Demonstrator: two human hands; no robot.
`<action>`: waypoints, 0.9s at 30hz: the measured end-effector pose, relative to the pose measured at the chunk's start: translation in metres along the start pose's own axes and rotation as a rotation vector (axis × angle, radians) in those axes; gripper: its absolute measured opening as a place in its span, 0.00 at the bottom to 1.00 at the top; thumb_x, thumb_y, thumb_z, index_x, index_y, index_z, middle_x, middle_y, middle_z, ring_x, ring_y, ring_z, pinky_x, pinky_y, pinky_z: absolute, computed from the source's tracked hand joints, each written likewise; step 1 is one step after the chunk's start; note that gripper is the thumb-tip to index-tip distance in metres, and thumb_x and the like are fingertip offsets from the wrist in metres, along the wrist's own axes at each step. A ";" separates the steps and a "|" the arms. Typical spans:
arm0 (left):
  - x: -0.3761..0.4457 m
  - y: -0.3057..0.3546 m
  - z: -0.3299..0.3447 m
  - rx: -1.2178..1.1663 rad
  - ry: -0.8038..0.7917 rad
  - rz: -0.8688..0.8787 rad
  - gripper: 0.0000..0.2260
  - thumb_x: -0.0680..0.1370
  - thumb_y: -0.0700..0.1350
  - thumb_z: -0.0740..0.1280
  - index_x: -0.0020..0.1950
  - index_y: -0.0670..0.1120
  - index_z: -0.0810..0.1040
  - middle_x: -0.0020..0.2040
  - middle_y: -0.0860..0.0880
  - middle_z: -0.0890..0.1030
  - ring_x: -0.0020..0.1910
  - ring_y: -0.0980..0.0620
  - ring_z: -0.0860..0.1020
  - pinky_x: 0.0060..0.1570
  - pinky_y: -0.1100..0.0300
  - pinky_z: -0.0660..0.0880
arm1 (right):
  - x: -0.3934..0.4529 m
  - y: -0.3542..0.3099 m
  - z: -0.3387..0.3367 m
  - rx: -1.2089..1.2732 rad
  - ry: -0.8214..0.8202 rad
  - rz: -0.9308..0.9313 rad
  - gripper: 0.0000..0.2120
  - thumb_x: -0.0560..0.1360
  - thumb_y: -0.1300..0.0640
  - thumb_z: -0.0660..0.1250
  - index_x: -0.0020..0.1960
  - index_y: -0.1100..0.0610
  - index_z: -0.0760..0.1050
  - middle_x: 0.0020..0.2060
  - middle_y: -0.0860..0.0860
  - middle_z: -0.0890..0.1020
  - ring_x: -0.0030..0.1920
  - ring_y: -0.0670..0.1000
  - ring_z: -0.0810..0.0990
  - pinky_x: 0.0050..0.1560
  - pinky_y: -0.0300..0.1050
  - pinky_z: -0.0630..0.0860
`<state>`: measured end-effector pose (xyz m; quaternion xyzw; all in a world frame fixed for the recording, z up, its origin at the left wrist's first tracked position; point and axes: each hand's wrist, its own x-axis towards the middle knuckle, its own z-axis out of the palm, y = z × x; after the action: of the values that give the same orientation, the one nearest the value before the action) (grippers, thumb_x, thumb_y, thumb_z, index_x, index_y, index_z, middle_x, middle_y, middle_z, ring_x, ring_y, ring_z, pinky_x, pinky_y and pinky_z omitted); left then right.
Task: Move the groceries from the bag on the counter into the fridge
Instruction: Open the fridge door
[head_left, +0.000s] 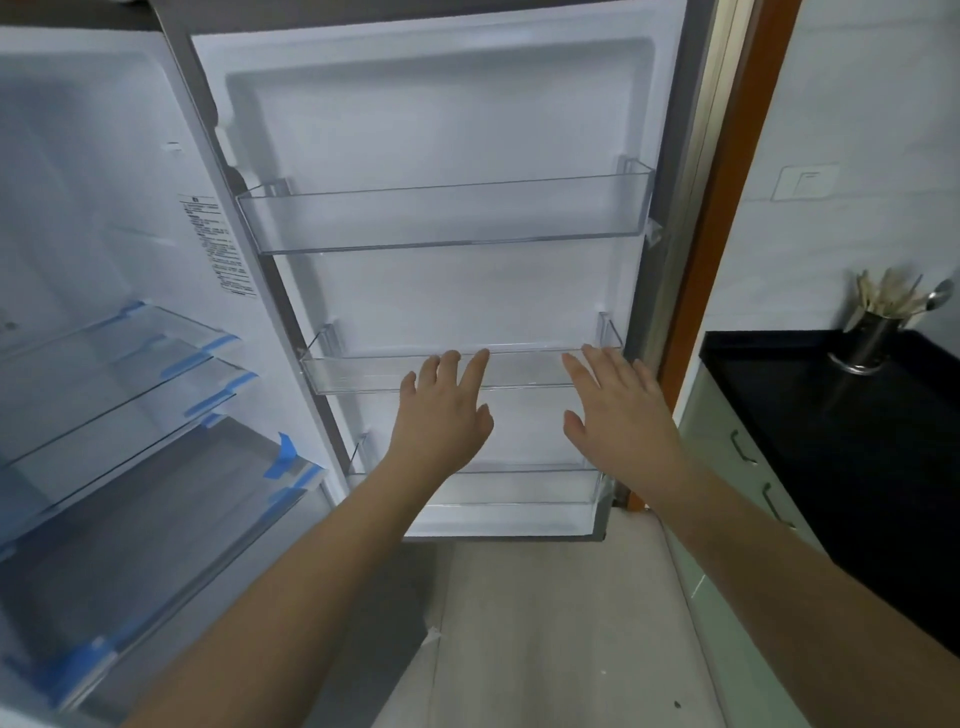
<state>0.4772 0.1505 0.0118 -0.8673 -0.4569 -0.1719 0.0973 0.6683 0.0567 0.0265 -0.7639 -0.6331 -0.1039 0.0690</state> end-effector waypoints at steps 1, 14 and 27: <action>-0.004 0.000 0.000 -0.008 0.005 0.011 0.28 0.78 0.51 0.61 0.77 0.49 0.59 0.72 0.42 0.68 0.70 0.40 0.65 0.68 0.41 0.63 | -0.005 -0.003 -0.002 0.006 -0.007 0.017 0.30 0.81 0.40 0.50 0.79 0.48 0.47 0.79 0.51 0.50 0.79 0.56 0.47 0.77 0.57 0.45; -0.051 -0.043 -0.038 -0.056 0.004 0.311 0.35 0.75 0.69 0.42 0.77 0.52 0.59 0.77 0.44 0.62 0.75 0.41 0.60 0.71 0.36 0.55 | -0.082 -0.090 -0.024 0.068 0.122 0.285 0.31 0.78 0.41 0.44 0.76 0.53 0.61 0.75 0.56 0.65 0.75 0.57 0.62 0.71 0.56 0.61; -0.099 0.039 -0.056 -0.293 -0.126 0.677 0.30 0.78 0.67 0.46 0.77 0.54 0.55 0.79 0.46 0.54 0.76 0.42 0.55 0.71 0.38 0.57 | -0.215 -0.104 -0.060 -0.111 -0.001 0.707 0.27 0.81 0.43 0.51 0.78 0.52 0.57 0.78 0.54 0.58 0.77 0.54 0.56 0.73 0.53 0.57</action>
<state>0.4462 0.0348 0.0247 -0.9829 -0.1197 -0.1398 -0.0049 0.5236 -0.1424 0.0288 -0.9384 -0.3232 -0.1074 0.0589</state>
